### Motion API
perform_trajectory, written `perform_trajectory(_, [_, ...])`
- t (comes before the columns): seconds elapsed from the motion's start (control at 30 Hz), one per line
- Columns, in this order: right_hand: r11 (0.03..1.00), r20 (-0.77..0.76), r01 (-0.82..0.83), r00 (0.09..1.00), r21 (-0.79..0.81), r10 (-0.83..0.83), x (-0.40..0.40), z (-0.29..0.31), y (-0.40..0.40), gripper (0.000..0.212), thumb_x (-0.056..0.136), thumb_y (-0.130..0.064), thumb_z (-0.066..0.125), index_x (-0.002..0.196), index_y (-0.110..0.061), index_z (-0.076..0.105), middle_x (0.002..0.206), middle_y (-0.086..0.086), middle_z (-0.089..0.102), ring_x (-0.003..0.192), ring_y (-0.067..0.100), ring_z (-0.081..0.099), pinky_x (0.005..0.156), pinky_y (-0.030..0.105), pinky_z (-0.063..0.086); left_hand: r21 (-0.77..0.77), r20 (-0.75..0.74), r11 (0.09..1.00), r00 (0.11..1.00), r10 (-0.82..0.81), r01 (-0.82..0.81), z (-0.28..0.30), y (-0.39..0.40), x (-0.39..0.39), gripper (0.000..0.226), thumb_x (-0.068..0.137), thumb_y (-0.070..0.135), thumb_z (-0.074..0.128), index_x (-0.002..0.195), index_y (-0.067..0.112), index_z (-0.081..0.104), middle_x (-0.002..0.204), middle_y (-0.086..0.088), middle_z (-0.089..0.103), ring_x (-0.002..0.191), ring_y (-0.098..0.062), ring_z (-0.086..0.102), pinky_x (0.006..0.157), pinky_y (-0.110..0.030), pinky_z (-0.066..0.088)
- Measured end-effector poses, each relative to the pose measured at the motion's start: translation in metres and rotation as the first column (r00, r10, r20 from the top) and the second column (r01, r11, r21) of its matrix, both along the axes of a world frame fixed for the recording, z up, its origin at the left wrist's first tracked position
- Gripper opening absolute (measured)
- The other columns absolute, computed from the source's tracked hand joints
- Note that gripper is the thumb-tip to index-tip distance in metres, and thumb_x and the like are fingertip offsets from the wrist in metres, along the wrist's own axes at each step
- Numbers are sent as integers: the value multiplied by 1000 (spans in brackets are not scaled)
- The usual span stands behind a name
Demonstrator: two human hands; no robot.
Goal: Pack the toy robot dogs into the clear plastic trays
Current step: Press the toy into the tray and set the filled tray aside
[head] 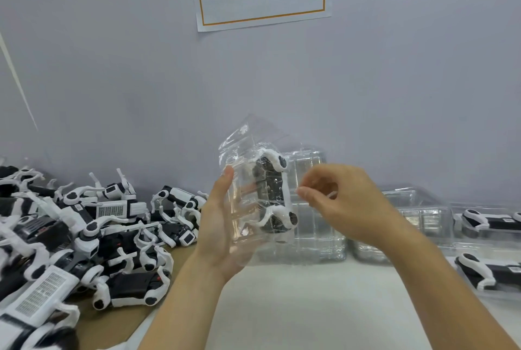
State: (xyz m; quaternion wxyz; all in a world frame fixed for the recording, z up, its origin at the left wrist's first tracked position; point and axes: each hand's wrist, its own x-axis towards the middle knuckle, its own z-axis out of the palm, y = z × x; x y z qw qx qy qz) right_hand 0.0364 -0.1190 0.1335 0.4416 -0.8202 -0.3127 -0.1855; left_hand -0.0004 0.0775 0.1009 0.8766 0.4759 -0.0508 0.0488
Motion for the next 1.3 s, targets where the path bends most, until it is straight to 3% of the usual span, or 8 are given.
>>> perform_trajectory(0.13, [982, 62, 21, 998, 185, -33, 0, -1, 4, 18, 85, -24, 77, 97, -30, 66, 85, -9, 67, 76, 6, 65, 66, 17, 52, 37, 25, 996, 996, -88, 87, -3, -3, -1, 68, 85, 65, 61, 126, 11, 68, 125, -27, 65, 108, -44, 65, 91, -62, 53])
perform_trajectory(0.2, [973, 95, 4, 995, 229, -26, -1, -2, 8, 21, 85, -21, 78, 98, -31, 66, 87, -10, 68, 79, 8, 66, 66, 18, 52, 48, 41, 988, 988, -146, 144, -2, -4, -3, 61, 88, 63, 58, 119, 12, 73, 114, -21, 72, 94, -37, 72, 72, -50, 60])
perform_trajectory(0.27, [969, 112, 6, 993, 249, -35, -2, -3, 12, 21, 85, -18, 78, 97, -31, 67, 86, -11, 68, 80, 7, 66, 64, 17, 51, 47, 51, 983, 982, -182, 179, -3, -3, -4, 58, 89, 61, 54, 115, 14, 75, 108, -16, 74, 86, -32, 75, 65, -40, 59])
perform_trajectory(0.5, [974, 118, 13, 992, 227, -41, -1, -5, 13, 15, 86, -24, 76, 97, -30, 68, 88, -13, 68, 83, 5, 65, 64, 17, 49, 110, 56, 983, 986, -155, 148, -3, -1, -4, 57, 87, 63, 59, 121, 19, 72, 115, -17, 73, 97, -34, 73, 70, -43, 59])
perform_trajectory(0.63, [974, 174, 73, 978, 214, -112, -2, -5, 18, 8, 88, -31, 74, 93, -32, 67, 92, -15, 65, 84, 5, 62, 70, 22, 49, 137, 14, 987, 996, -91, 88, -2, -1, -4, 68, 79, 65, 69, 123, 13, 69, 121, -23, 69, 104, -42, 70, 77, -50, 58])
perform_trajectory(0.9, [961, 247, 82, 958, 263, -149, -7, -2, 28, 9, 86, -25, 77, 92, -26, 70, 84, -17, 65, 80, 6, 60, 67, 8, 41, 91, 67, 989, 990, -125, 119, 0, 0, -9, 63, 78, 65, 68, 123, 22, 71, 118, -13, 73, 101, -32, 73, 70, -44, 59])
perform_trajectory(1.17, [923, 263, 81, 946, 377, -190, -17, 5, 32, 9, 85, -25, 78, 90, -28, 71, 80, -15, 66, 73, 5, 63, 64, 13, 47, 138, 70, 986, 992, -108, 98, -2, 0, -8, 74, 78, 74, 60, 126, 18, 66, 130, -21, 63, 112, -40, 63, 91, -54, 51])
perform_trajectory(1.3, [929, 251, 73, 952, 362, -172, -17, 5, 32, 10, 86, -25, 77, 87, -30, 69, 79, -17, 65, 73, 6, 63, 63, 15, 47, 131, 123, 988, 988, -93, 77, 2, -1, -12, 58, 77, 68, 61, 109, 23, 77, 108, -9, 76, 92, -25, 75, 68, -38, 61])
